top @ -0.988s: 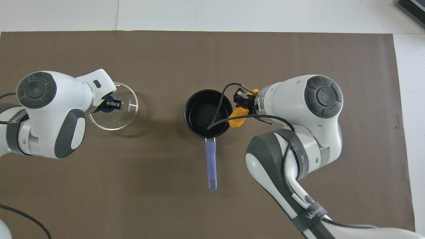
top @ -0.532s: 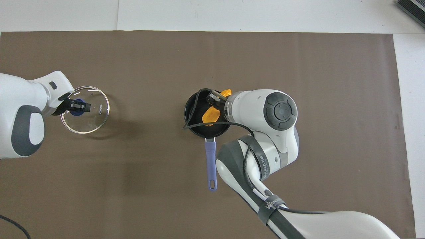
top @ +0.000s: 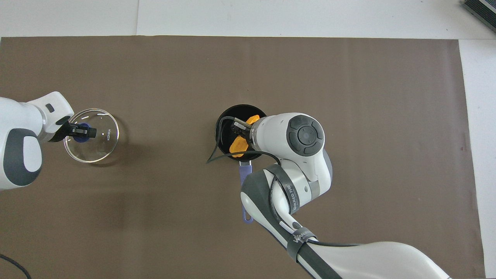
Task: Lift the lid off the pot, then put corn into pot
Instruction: 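Lower the corn into the pot and open the right gripper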
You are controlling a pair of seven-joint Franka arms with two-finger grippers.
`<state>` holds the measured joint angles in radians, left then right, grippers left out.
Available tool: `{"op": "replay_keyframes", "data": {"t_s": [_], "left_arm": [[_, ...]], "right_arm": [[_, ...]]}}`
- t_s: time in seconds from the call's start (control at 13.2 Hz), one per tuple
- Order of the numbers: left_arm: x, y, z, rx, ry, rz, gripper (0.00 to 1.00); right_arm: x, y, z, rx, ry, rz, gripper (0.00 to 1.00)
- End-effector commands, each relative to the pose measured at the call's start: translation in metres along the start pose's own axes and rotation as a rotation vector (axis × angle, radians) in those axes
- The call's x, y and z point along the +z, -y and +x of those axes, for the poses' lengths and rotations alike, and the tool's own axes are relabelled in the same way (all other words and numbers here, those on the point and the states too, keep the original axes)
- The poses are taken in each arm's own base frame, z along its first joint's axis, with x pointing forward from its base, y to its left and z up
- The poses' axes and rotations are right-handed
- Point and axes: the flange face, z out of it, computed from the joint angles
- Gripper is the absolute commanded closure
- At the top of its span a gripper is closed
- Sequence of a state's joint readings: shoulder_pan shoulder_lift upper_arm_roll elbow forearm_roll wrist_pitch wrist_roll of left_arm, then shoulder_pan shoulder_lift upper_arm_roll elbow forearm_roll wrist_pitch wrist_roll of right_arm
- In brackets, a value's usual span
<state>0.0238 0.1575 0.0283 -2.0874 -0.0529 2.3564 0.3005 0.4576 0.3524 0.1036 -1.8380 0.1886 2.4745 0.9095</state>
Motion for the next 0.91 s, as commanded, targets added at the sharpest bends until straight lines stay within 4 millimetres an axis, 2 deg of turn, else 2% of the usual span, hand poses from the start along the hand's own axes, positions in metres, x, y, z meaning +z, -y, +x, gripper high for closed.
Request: {"op": "replay_keyframes", "data": {"t_s": [0.0, 0.3, 0.46, 0.53, 0.61, 0.68, 0.76, 0.84], "left_arm": [[0.004, 0.000, -0.008, 0.004, -0.023, -0.008, 1.00], [0.009, -0.002, -0.012, 0.005, 0.001, -0.015, 1.00], [0.011, -0.003, -0.013, 0.006, 0.004, -0.016, 1.00], [0.011, -0.004, -0.012, 0.008, 0.004, -0.016, 0.96], [0.010, -0.005, -0.010, 0.011, 0.003, -0.016, 0.63], [0.010, -0.006, -0.009, 0.013, 0.001, -0.016, 0.47], [0.011, -0.006, -0.008, 0.018, 0.001, -0.015, 0.32], [0.011, -0.007, -0.007, 0.017, 0.001, -0.015, 0.31]], "right_arm": [[0.000, -0.004, -0.001, -0.106, 0.016, -0.002, 1.00], [0.013, -0.007, 0.003, -0.264, 0.019, -0.007, 1.00], [0.016, -0.006, 0.001, -0.282, 0.021, -0.007, 1.00], [0.015, -0.006, 0.001, -0.280, 0.018, -0.005, 1.00], [0.016, -0.005, 0.000, -0.282, 0.019, -0.004, 0.93], [0.015, -0.004, 0.001, -0.278, 0.016, -0.001, 0.58], [0.012, -0.002, 0.001, -0.271, 0.012, 0.004, 0.01], [0.009, 0.001, 0.003, -0.270, 0.008, 0.011, 0.00]]}}
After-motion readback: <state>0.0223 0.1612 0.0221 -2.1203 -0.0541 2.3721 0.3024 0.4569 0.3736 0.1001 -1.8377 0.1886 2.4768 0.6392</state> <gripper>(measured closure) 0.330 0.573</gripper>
